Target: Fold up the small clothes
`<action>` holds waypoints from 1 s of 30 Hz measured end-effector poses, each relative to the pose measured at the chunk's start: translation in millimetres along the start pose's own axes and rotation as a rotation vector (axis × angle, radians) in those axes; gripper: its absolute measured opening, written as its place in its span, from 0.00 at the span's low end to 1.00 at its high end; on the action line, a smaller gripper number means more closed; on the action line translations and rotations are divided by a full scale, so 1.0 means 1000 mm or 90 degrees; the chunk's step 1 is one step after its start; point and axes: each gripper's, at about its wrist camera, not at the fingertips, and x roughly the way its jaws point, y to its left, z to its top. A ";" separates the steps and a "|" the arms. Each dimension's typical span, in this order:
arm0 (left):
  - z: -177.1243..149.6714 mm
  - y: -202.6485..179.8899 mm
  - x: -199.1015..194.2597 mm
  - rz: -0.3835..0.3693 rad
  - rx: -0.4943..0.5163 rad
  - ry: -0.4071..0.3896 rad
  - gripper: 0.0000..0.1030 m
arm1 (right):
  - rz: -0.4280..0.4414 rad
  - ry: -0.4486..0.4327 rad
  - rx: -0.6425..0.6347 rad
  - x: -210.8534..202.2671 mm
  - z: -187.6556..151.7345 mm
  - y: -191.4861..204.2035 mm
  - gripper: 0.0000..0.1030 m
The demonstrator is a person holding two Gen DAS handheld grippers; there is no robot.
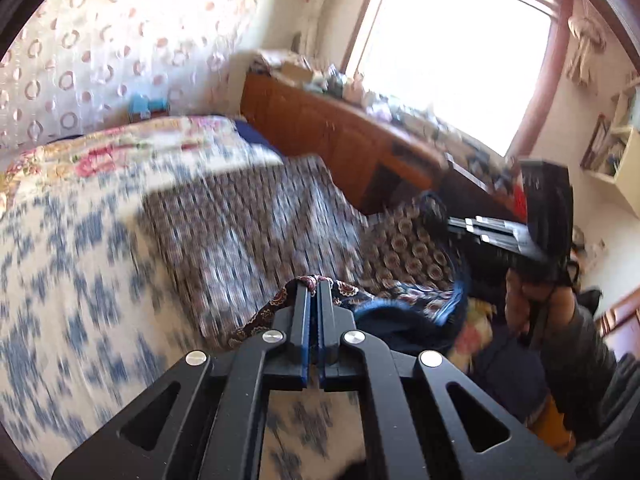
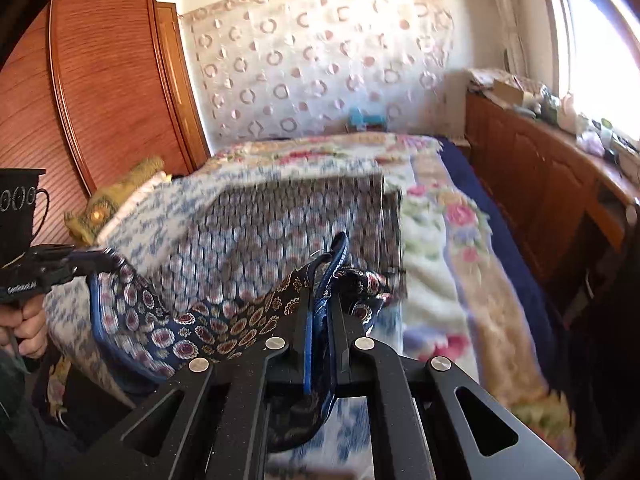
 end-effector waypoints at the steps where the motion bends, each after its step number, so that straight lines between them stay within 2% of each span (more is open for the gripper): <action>1: 0.008 0.004 0.001 0.005 -0.003 -0.012 0.03 | 0.001 -0.005 0.000 0.002 0.007 -0.001 0.05; 7: 0.050 0.034 0.005 0.044 -0.038 -0.058 0.03 | 0.026 -0.026 0.021 0.027 0.047 -0.018 0.05; 11: 0.075 0.062 0.020 0.091 -0.057 -0.070 0.03 | 0.028 -0.022 0.011 0.061 0.072 -0.021 0.05; 18: 0.089 0.107 0.053 0.150 -0.104 -0.049 0.03 | 0.037 0.015 0.001 0.126 0.098 -0.029 0.05; 21: 0.091 0.116 0.066 0.170 -0.108 -0.032 0.03 | 0.046 0.028 0.012 0.140 0.105 -0.034 0.05; 24: 0.094 0.122 0.078 0.190 -0.107 -0.016 0.03 | 0.039 0.037 0.026 0.150 0.111 -0.041 0.21; 25: 0.095 0.123 0.082 0.196 -0.104 -0.010 0.03 | 0.034 0.036 0.024 0.152 0.115 -0.042 0.33; 27: 0.096 0.123 0.085 0.201 -0.099 -0.003 0.04 | 0.016 0.029 0.021 0.151 0.118 -0.044 0.49; 29: 0.098 0.123 0.088 0.201 -0.087 0.003 0.04 | 0.014 0.013 0.030 0.147 0.122 -0.046 0.51; 30: 0.099 0.123 0.090 0.202 -0.082 0.005 0.08 | 0.019 0.007 0.034 0.145 0.123 -0.049 0.52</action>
